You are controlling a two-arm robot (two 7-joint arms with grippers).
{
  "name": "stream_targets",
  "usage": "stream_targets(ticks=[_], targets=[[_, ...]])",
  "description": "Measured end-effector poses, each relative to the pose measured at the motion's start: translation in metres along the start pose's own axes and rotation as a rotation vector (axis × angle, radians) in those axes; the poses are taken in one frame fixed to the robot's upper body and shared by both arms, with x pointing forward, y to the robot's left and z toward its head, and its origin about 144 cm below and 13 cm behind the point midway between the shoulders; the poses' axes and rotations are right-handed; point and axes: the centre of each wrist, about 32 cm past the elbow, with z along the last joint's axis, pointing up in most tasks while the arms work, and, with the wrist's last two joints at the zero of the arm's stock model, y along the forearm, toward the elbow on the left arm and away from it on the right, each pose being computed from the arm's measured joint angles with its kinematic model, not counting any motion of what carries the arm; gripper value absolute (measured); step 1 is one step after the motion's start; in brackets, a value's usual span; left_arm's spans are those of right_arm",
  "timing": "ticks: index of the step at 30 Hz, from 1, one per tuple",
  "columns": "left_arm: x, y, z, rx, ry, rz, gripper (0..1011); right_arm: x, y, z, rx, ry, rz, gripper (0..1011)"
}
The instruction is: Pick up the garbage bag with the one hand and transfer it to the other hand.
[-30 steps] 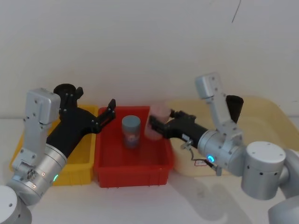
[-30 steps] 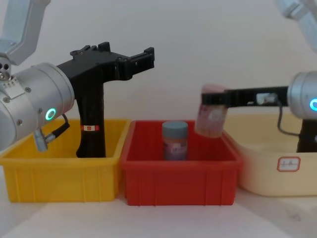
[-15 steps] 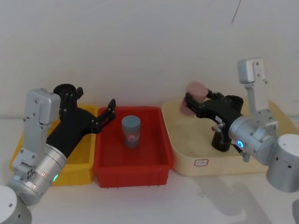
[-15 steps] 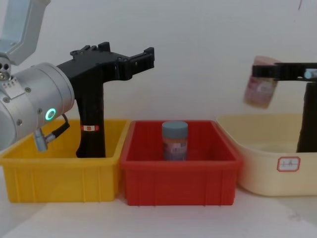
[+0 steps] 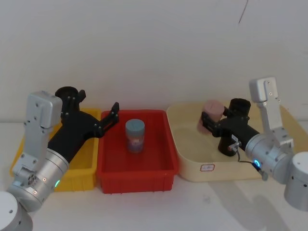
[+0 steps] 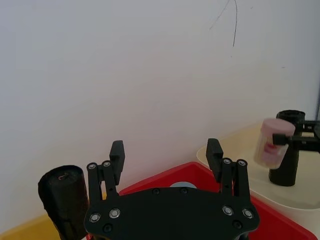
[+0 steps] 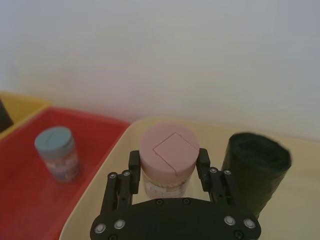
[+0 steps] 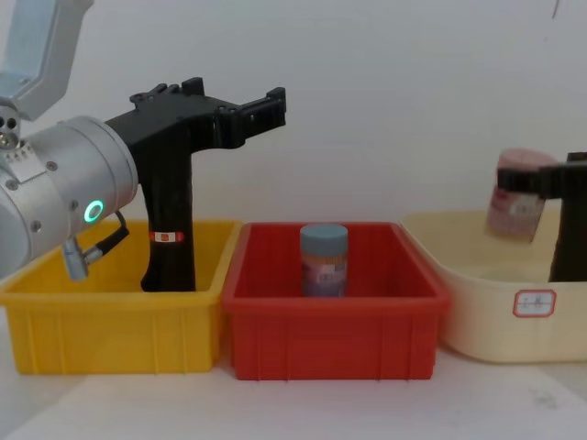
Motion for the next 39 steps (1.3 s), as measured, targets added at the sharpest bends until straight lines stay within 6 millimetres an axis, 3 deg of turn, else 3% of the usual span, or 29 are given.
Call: stream_targets(ticks=[8, 20, 39], targets=[[0.0, 0.0, 0.0, 0.0, 0.0, 0.0, 1000, -0.006, -0.001, -0.011, -0.045, -0.022, 0.03, 685], [0.0, 0.0, 0.0, 0.0, 0.0, 0.0, 1000, -0.015, 0.003, -0.016, -0.068, -0.022, 0.044, 1001], [0.0, 0.0, 0.0, 0.0, 0.0, 0.0, 1000, -0.009, -0.007, 0.007, 0.069, 0.057, 0.017, 1001]])
